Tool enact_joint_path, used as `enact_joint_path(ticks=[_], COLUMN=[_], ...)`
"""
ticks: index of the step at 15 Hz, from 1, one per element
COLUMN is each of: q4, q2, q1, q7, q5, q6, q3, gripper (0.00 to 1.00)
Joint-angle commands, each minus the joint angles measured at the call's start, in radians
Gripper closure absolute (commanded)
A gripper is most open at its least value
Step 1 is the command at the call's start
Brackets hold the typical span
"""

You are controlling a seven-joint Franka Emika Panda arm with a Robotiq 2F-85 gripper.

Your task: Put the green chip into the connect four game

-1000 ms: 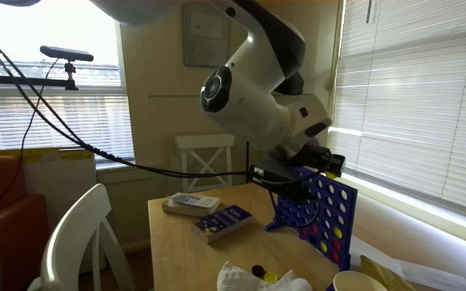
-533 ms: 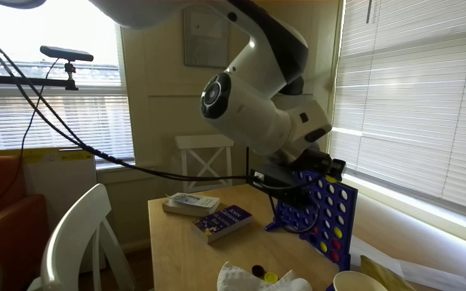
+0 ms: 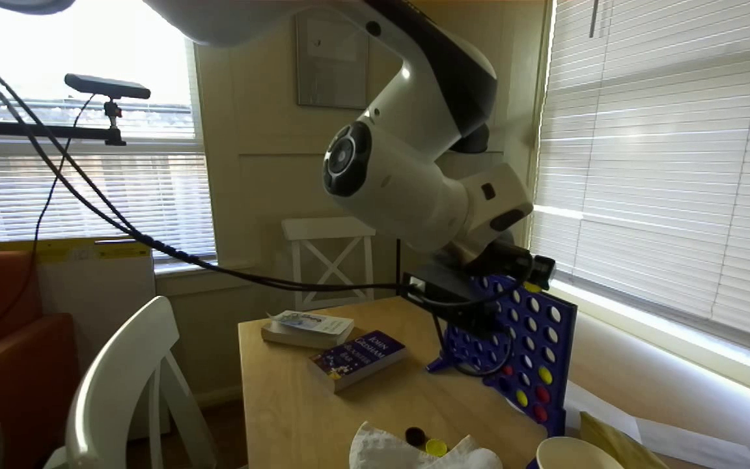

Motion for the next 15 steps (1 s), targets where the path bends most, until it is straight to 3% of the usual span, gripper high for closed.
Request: enact_joint_path(ticks=[1,15], q4=[0.011,0.042], q2=[0.006,0.029], q1=[0.002,0.012], q7=[-0.026,-0.098], q5=[0.04,0.147], q6=[-0.026,-0.023], q3=[-0.009,-0.032], gripper=[0.89,0.89])
